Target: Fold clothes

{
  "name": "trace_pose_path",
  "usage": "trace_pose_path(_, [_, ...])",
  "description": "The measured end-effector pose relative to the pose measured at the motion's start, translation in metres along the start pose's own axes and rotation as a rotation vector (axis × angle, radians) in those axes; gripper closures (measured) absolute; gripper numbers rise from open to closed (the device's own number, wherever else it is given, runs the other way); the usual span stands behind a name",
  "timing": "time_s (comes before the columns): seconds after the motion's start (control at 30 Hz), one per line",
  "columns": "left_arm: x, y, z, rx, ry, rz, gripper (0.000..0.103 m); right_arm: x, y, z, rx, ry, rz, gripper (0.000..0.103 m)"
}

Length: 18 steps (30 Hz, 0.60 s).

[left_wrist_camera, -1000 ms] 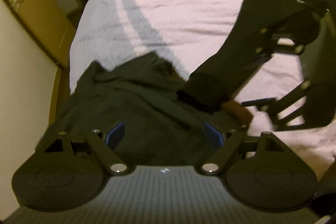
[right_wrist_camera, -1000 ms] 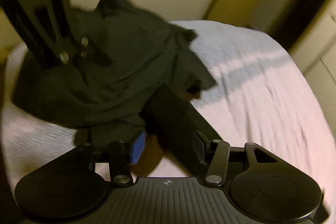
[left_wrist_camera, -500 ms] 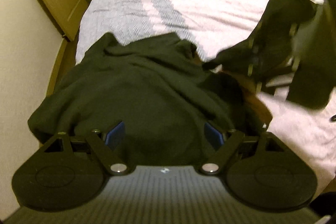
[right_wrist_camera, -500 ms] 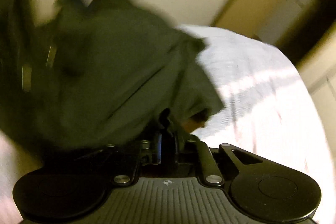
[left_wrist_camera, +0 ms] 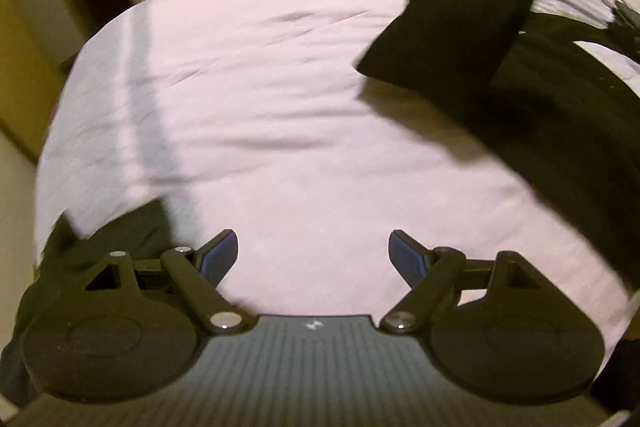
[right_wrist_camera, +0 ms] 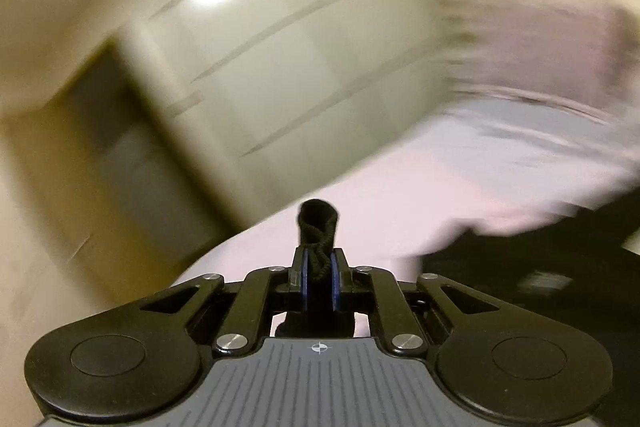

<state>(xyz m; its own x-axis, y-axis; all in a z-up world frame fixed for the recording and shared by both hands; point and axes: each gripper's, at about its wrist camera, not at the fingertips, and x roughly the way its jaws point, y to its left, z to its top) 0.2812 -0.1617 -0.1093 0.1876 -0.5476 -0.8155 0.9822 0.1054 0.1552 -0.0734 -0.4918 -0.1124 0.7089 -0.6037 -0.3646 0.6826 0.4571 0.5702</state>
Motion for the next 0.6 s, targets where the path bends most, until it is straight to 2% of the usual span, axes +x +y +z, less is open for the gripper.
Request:
trace_pose_path(0.1, [0.02,-0.051,0.027,0.017,0.019,0.001,0.023,0.017,-0.124,0.009,0.172,0.075,-0.112,0.094])
trace_pose_path(0.17, [0.037,-0.085,0.041,0.005,0.054,0.027,0.023,0.038,-0.184,0.003,0.258,0.148,-0.117,0.094])
trace_pose_path(0.23, [0.054,-0.113,0.054,-0.017,0.091,0.038,0.023,0.059,-0.228,-0.006,0.325,0.214,-0.1,0.094])
trace_pose_path(0.3, [0.072,-0.14,0.068,-0.027,0.125,0.046,0.024,0.069,-0.258,-0.007,0.35,0.269,-0.097,0.094])
trace_pose_path(0.43, [0.101,-0.183,0.093,0.05,0.147,0.042,0.024,0.076,-0.286,-0.009,0.349,0.34,-0.069,0.093])
trace_pose_path(0.6, [0.134,-0.209,0.127,0.105,0.098,0.017,0.024,0.062,-0.316,-0.005,0.341,0.394,-0.037,0.093])
